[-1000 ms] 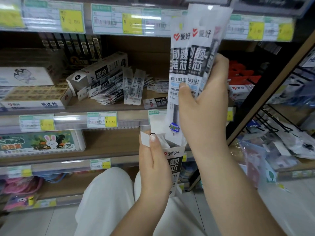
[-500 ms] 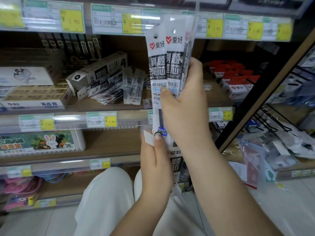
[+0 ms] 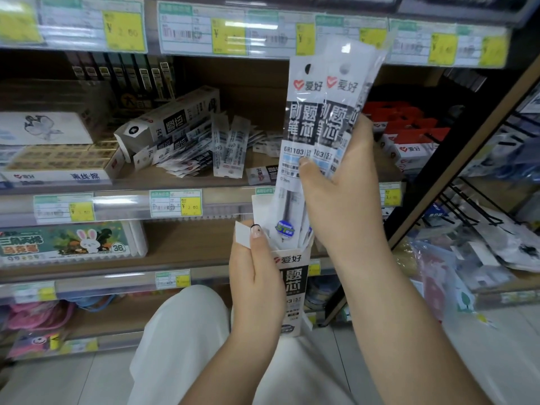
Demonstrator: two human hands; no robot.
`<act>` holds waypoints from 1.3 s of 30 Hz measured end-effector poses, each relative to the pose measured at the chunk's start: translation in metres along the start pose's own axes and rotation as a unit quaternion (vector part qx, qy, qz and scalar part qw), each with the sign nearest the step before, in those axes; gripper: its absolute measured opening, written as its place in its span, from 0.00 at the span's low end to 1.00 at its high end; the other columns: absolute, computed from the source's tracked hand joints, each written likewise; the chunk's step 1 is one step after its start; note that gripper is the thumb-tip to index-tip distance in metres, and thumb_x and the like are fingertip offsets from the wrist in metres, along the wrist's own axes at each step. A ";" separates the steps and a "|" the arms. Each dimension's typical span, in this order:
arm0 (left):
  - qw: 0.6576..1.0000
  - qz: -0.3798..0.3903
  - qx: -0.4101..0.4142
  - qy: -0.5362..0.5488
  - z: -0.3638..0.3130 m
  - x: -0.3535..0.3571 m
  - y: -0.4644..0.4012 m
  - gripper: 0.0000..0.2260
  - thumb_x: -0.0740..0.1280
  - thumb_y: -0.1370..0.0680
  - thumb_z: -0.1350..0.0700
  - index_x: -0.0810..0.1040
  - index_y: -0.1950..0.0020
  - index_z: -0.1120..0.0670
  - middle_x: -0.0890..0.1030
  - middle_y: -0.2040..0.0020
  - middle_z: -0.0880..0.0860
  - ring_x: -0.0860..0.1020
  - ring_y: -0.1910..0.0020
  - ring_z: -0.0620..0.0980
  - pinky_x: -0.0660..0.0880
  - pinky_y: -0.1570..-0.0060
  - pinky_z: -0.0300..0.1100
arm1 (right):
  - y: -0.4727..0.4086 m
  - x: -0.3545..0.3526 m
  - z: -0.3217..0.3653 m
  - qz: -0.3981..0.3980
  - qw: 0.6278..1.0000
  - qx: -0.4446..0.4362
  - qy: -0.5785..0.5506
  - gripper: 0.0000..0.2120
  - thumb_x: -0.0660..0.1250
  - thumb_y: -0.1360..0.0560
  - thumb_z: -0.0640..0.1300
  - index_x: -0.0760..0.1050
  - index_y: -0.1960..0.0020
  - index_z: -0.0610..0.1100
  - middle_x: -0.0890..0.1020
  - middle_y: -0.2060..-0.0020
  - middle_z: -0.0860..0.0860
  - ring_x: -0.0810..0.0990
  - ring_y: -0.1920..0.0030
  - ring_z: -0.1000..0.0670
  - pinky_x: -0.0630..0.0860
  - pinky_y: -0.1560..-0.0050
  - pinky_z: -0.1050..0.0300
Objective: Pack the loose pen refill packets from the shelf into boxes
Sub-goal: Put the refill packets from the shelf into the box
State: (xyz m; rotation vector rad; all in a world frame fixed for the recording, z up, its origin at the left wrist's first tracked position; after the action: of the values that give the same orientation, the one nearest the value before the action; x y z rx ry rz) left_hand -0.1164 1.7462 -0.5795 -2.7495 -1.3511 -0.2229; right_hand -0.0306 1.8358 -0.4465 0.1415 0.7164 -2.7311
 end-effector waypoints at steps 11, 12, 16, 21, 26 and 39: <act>1.000 0.008 0.016 0.005 0.002 0.000 -0.001 0.13 0.53 0.17 0.50 0.76 0.51 0.48 0.81 0.57 0.47 0.79 0.55 0.42 0.76 0.54 0.44 | -0.004 0.007 0.011 0.043 0.999 -0.020 -0.001 0.25 0.60 0.27 0.27 0.62 0.38 0.52 0.75 0.47 0.59 0.75 0.46 0.64 0.70 0.48 0.75; 1.000 0.009 0.017 0.002 0.002 0.000 -0.001 0.13 0.53 0.18 0.49 0.76 0.52 0.48 0.81 0.57 0.47 0.79 0.55 0.43 0.76 0.54 0.45 | -0.004 0.008 0.011 0.048 0.999 -0.017 -0.003 0.25 0.60 0.27 0.27 0.62 0.39 0.52 0.76 0.48 0.60 0.75 0.47 0.64 0.71 0.48 0.75; 1.000 0.012 0.006 -0.005 0.004 0.001 -0.001 0.13 0.53 0.19 0.46 0.77 0.52 0.43 0.81 0.56 0.43 0.79 0.54 0.42 0.76 0.52 0.47 | -0.002 0.013 0.005 0.075 0.997 0.006 -0.019 0.24 0.60 0.26 0.29 0.63 0.39 0.54 0.77 0.49 0.62 0.76 0.47 0.65 0.73 0.47 0.71; 1.000 0.009 0.014 -0.008 0.003 0.000 -0.003 0.14 0.53 0.23 0.43 0.76 0.52 0.46 0.80 0.59 0.42 0.79 0.55 0.43 0.76 0.51 0.50 | 0.001 0.016 -0.004 0.074 0.996 0.020 -0.048 0.23 0.62 0.25 0.32 0.64 0.35 0.49 0.77 0.48 0.62 0.77 0.46 0.64 0.74 0.45 0.66; 0.999 0.016 0.030 -0.015 -0.002 0.000 -0.003 0.12 0.53 0.17 0.51 0.76 0.52 0.47 0.81 0.59 0.43 0.78 0.59 0.39 0.75 0.56 0.38 | -0.002 0.019 -0.006 0.118 0.992 0.029 -0.045 0.22 0.62 0.25 0.32 0.64 0.42 0.56 0.77 0.52 0.64 0.77 0.48 0.65 0.74 0.44 0.66; 0.997 0.048 0.052 -0.042 -0.005 0.008 0.000 0.12 0.53 0.24 0.43 0.74 0.52 0.44 0.78 0.58 0.50 0.77 0.56 0.52 0.76 0.54 0.57 | 0.001 0.019 -0.004 0.108 0.992 0.035 0.052 0.19 0.63 0.26 0.33 0.64 0.42 0.51 0.77 0.48 0.56 0.76 0.48 0.58 0.73 0.50 0.68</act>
State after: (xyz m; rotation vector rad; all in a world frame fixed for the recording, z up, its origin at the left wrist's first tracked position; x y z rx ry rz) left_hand -0.1124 1.7519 -0.5737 -2.7554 -1.2062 -0.0314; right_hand -0.0485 1.8314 -0.4534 0.3573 0.5944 -2.5557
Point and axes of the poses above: each hand's wrist, its own y-axis away from the middle knuckle, its own x-axis out of the palm, z = x × y, the point moved 10 cm from there along -y, towards the middle knuckle
